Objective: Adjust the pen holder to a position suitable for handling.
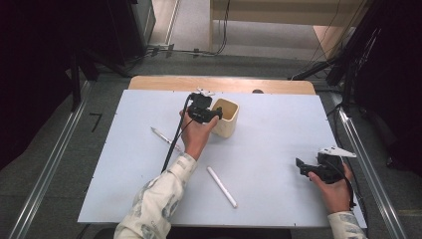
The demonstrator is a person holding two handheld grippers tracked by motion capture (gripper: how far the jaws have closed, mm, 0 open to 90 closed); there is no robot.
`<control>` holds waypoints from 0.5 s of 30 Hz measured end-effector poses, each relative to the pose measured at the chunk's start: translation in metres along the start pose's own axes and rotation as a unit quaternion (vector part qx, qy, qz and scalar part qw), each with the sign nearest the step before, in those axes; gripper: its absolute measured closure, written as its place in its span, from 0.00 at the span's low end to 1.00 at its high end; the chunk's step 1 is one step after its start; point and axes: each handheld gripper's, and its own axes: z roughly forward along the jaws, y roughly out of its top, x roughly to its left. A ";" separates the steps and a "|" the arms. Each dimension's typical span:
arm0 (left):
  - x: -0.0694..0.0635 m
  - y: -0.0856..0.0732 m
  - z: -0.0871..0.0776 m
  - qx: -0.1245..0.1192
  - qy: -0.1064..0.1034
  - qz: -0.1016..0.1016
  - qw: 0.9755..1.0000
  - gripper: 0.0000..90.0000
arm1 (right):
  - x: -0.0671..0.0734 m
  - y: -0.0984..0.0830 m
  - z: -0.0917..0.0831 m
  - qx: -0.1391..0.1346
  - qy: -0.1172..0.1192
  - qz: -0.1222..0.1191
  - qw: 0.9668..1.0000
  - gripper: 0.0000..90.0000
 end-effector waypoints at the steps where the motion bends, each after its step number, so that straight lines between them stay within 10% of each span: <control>1: 0.000 -0.001 -0.002 -0.001 0.000 -0.002 1.000 0.39 | 0.000 0.000 0.000 0.000 0.000 0.000 1.000 0.13; 15: 0.014 -0.011 -0.028 -0.040 -0.009 -0.043 0.998 0.27 | 0.001 -0.001 0.000 0.003 -0.002 0.003 1.000 0.13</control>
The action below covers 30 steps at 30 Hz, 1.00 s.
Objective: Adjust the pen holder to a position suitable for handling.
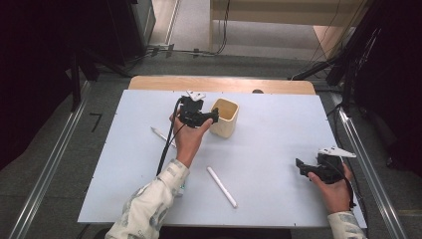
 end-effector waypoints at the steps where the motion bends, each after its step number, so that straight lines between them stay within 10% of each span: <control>1: 0.001 -0.001 -0.002 -0.004 -0.001 -0.003 1.000 0.27 | 0.000 0.000 0.000 0.000 0.000 0.000 1.000 0.13; 30: 0.051 -0.042 -0.023 0.026 0.060 -0.046 0.997 0.22 | 0.001 0.000 0.000 0.002 0.000 -0.002 1.000 0.13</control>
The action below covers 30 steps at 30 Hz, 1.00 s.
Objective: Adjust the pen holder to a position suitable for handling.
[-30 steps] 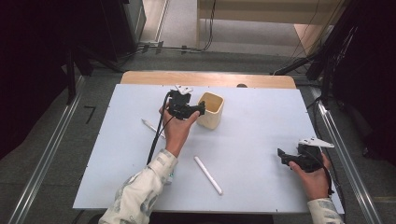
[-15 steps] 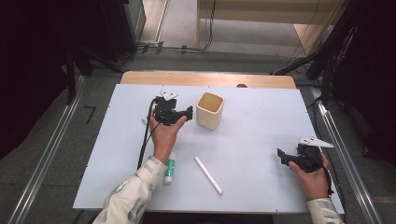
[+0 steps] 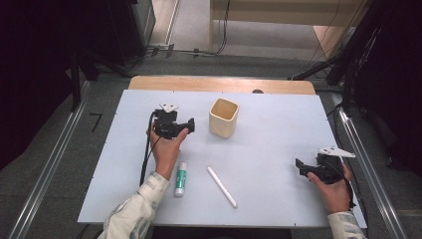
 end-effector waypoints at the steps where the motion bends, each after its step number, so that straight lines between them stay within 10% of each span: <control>1: 0.001 -0.001 0.000 0.002 0.000 0.002 1.000 0.22 | 0.000 0.000 0.000 0.000 0.000 0.000 1.000 0.13; 30: 0.044 -0.025 -0.013 0.014 0.048 -0.028 0.998 0.22 | 0.002 0.000 0.003 0.004 0.005 -0.002 1.000 0.13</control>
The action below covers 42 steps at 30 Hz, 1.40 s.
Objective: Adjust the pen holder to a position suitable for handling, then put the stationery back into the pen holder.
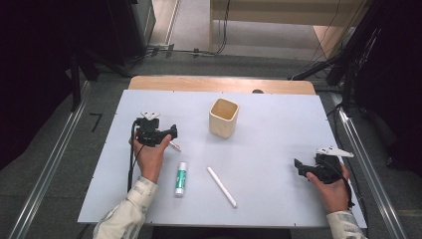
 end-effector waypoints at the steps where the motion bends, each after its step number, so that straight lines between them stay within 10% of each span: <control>1: 0.001 0.000 0.000 -0.002 0.000 -0.004 1.000 0.22 | 0.000 0.000 0.000 0.000 0.000 0.000 1.000 0.13; 42: 0.020 -0.014 0.002 0.027 0.063 -0.023 0.997 0.21 | 0.002 0.002 -0.001 -0.005 0.004 -0.003 1.000 0.13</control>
